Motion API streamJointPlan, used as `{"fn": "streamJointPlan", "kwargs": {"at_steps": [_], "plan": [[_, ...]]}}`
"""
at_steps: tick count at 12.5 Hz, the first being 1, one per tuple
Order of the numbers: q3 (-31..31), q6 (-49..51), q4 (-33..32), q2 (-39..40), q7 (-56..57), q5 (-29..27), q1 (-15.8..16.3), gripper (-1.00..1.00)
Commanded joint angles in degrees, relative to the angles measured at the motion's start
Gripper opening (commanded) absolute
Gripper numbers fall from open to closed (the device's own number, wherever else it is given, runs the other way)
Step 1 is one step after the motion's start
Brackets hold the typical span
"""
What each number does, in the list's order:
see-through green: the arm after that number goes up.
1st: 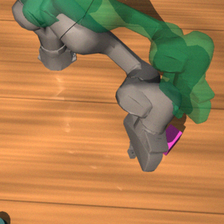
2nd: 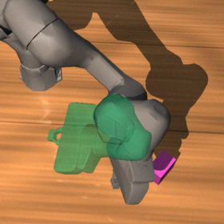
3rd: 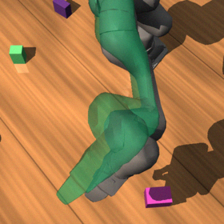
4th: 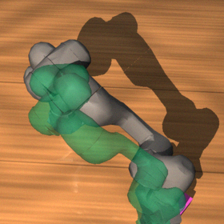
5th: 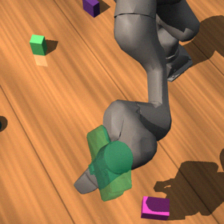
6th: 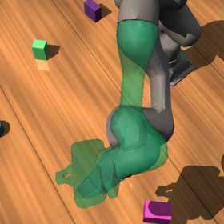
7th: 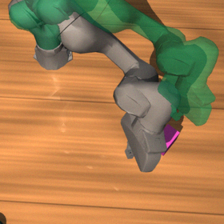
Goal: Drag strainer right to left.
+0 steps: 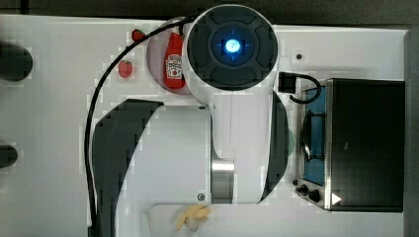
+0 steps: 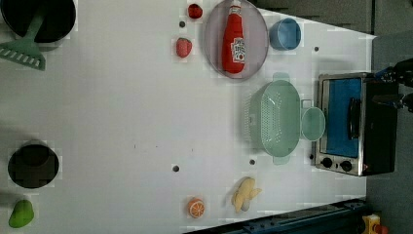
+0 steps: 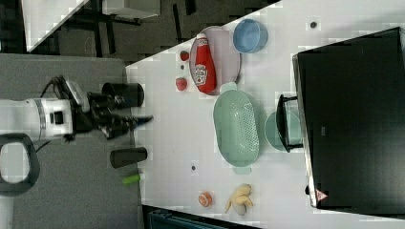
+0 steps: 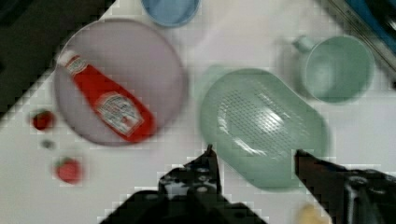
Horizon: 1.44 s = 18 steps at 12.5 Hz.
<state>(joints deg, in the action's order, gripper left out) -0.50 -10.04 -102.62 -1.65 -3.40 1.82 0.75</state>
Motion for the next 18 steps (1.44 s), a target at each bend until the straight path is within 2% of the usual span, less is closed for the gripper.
{"fn": "streamJointPlan", "kwargs": {"at_steps": [1,3,8,12,18], "plan": [[-2.01,13.38,-7.31,-21.77,-1.47,0.89,-2.22,0.59],[-1.96,13.37,-8.03,-21.73,-1.5,0.89,-2.16,0.99],[-1.29,9.38,-17.5,-20.94,-1.72,0.87,-2.13,1.0],[-1.22,-7.47,-28.35,-18.42,-5.17,0.87,-2.14,1.0],[-0.45,-30.5,-38.27,-7.92,-23.72,0.87,-2.09,1.0]]}}
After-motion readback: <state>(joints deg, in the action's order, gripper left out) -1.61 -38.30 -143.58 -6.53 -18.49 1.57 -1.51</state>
